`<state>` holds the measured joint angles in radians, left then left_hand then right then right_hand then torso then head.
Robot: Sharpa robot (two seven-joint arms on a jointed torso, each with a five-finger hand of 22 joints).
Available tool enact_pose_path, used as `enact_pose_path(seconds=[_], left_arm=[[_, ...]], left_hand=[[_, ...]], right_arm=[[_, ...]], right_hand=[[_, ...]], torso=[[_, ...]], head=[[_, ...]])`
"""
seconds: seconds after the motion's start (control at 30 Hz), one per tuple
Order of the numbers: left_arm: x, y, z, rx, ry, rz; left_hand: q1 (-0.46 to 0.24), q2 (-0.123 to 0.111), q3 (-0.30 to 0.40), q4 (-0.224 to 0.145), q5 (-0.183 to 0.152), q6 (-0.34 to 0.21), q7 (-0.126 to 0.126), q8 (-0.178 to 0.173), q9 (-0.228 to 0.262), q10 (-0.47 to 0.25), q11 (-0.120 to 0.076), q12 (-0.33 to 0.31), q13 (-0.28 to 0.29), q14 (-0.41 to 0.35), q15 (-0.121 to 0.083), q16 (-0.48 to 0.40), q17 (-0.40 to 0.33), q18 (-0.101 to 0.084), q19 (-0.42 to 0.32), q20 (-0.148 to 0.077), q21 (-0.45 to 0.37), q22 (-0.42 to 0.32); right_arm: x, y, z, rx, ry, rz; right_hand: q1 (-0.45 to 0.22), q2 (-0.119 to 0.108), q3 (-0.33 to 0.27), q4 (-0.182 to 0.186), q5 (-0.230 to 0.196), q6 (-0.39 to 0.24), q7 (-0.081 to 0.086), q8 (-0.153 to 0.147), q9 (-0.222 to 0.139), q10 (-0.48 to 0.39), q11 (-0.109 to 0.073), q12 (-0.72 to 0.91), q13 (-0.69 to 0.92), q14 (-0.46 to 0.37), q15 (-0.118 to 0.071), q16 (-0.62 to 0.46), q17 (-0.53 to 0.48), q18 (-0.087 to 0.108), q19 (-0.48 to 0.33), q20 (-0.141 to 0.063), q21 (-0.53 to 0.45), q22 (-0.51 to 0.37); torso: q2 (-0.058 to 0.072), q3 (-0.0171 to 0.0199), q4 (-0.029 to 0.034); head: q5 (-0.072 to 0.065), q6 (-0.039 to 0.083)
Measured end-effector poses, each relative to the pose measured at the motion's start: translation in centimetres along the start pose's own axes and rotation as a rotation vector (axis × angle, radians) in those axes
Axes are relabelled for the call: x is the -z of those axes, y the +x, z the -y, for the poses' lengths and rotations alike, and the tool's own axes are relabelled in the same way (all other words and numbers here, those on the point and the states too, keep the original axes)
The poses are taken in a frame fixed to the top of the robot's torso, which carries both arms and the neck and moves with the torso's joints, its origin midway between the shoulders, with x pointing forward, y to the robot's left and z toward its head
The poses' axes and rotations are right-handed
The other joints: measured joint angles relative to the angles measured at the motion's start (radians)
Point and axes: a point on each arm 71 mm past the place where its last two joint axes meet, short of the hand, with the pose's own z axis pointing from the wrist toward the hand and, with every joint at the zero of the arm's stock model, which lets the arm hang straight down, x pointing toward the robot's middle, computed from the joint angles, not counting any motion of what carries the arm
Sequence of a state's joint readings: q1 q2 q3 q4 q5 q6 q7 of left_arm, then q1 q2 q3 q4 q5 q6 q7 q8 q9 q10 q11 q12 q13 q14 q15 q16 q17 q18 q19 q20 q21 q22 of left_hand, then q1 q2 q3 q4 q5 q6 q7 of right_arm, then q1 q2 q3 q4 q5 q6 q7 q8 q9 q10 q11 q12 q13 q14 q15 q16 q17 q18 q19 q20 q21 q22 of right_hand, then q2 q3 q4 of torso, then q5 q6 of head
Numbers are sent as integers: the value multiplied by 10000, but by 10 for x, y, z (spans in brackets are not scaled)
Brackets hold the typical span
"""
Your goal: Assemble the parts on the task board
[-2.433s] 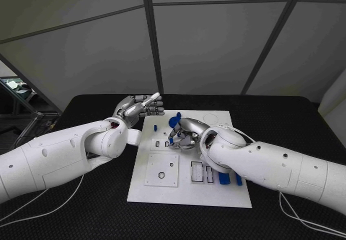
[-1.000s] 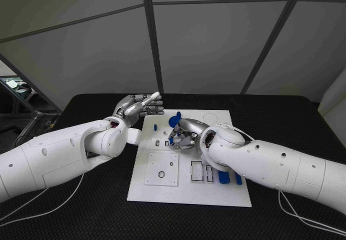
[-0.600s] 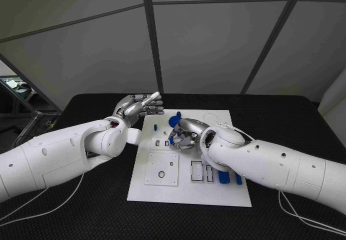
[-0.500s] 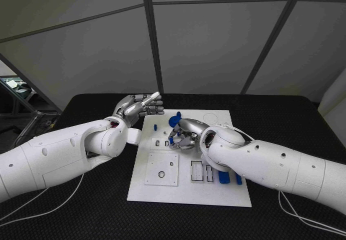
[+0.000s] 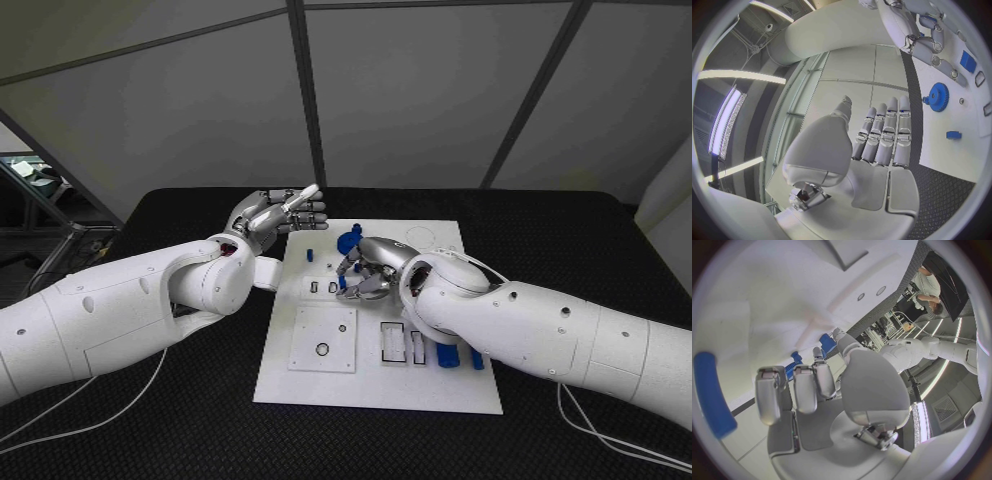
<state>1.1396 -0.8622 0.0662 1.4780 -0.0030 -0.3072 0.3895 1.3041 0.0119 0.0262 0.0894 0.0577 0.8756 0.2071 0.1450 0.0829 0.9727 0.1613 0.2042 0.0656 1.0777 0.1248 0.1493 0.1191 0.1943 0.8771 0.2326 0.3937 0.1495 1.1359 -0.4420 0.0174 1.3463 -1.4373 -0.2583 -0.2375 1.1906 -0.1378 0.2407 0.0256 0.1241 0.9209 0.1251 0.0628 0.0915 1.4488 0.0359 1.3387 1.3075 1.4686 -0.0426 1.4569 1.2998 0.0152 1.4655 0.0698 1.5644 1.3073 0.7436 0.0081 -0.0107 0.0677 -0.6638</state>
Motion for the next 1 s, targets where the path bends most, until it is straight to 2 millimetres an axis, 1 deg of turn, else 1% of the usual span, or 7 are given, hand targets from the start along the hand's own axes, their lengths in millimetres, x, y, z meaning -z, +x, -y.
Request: enact_pose_path(seconds=[0.27,0.53,0.7,0.8,0.87,0.93,1.0], left_arm=[[-1,-1,0,5,-28,-14],[-2,-7,-2,-144,-175,-212],[-3,-13,-4,-732,-367,-466],[-2,-15,-6,-1345,-652,-732],[-1,-15,-7,-1863,-957,-976],[-2,-15,-8,-2353,-1278,-1226],[-3,-13,-8,-2976,-1690,-1549]], left_hand=[[62,72,19,-18,0,136,1,13,9,187,12,13,13,30,-25,0,16,0,13,-13,0,-7],[0,345,55,-55,6,768,-188,78,55,1126,-260,168,47,986,-325,228,314,-1,676,-278,383,76],[-4,341,28,-83,955,1517,-649,276,202,2221,-821,489,194,3174,-1055,1432,1146,-1,2374,-1001,1573,615],[-128,217,0,-55,1114,2078,-1039,502,396,3224,-1240,943,531,3849,-1452,2385,1898,-1,3136,-1439,2334,1006],[-309,167,-45,120,1122,2362,-1219,611,581,3726,-1471,1325,937,3878,-1633,4085,3547,-1,3392,-1674,2869,1328],[-542,195,-137,395,1077,2468,-1324,675,892,3974,-1648,1939,1740,3885,-1834,7053,6535,-3,3613,-1827,3931,2370],[-593,144,-221,502,987,2412,-1485,800,1369,4005,-1718,3623,3891,3891,-1861,9434,8988,-7,3813,-1959,5431,4112]], right_arm=[[7,-5,0,-229,-450,325],[32,-19,16,-797,-1435,455],[49,-43,28,-1371,-1837,695],[59,-62,39,-1800,-1822,931],[65,-74,45,-2164,-1764,1104],[69,-83,51,-2462,-1689,1284],[75,-95,59,-2792,-1550,1522]], right_hand=[[44,-43,-72,73,0,-35,34,0,30,0,0,0,0,0,0,-46,-25,-1,0,0,0,0],[480,-210,-99,96,197,59,-59,0,157,-559,24,-949,-378,0,0,-397,-565,0,0,-1,-442,0],[585,-238,-139,57,173,283,-188,49,259,-1442,-140,-2669,-1849,-15,-15,-1081,-1530,325,-410,-49,-1357,-2],[652,-221,-139,57,85,595,-166,118,348,-1845,-121,-3616,-2706,-166,-55,-1598,-2197,395,-826,-59,-1887,-409],[652,-221,-139,57,85,646,-145,118,377,-1933,-110,-3921,-3000,-182,-38,-1791,-2403,552,-917,-56,-2066,-616],[652,-221,-139,57,91,647,-145,119,377,-1981,-75,-4190,-3281,-182,-38,-1977,-2592,552,-986,-38,-2244,-819],[652,-221,-139,57,169,646,-145,57,377,-2170,-86,-4603,-3683,-252,-38,-2239,-2873,552,-1155,-38,-2487,-1114]], torso=[[-12,4,1],[-53,6,-11],[-120,17,-45],[-160,36,-47],[-196,56,-56],[-232,75,-69],[-263,94,-77]], head=[[0,26],[13,54],[102,17],[148,-12],[183,-30],[232,-67],[265,-105]])
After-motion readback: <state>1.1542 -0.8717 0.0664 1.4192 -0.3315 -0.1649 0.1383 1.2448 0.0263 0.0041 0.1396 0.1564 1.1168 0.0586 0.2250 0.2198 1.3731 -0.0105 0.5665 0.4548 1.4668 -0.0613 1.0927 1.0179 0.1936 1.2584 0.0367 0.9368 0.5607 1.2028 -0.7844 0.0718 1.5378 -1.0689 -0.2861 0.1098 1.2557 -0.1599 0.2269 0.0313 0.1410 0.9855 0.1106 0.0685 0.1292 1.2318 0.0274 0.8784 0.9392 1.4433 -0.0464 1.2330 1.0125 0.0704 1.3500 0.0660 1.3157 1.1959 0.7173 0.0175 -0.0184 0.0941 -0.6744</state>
